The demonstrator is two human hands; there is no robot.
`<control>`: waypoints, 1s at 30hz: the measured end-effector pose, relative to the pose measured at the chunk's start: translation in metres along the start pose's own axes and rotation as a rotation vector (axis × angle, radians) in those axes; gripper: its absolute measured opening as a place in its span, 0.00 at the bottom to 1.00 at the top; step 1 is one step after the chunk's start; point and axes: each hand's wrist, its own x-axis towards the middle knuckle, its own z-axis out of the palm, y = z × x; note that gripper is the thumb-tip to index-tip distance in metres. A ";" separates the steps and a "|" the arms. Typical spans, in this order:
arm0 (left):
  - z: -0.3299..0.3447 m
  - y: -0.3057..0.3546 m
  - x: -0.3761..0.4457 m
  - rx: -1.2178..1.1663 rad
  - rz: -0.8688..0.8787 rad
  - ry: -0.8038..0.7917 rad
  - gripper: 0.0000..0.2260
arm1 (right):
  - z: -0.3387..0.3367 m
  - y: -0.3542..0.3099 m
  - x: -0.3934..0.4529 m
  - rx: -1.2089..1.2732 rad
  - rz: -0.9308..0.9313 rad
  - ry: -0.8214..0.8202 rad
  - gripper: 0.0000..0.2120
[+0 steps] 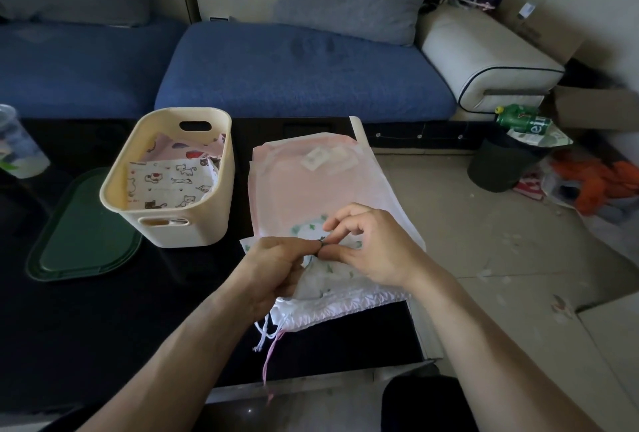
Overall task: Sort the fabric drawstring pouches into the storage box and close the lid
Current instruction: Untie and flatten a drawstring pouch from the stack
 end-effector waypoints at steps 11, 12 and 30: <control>-0.006 -0.005 0.008 0.367 0.333 0.291 0.07 | -0.020 -0.007 0.000 0.511 0.091 -0.116 0.13; -0.007 -0.004 0.008 0.359 0.340 0.289 0.07 | -0.021 -0.005 0.000 0.635 0.092 -0.081 0.13; -0.003 -0.008 0.001 0.704 0.443 0.249 0.07 | -0.031 0.011 0.014 0.830 0.260 0.388 0.11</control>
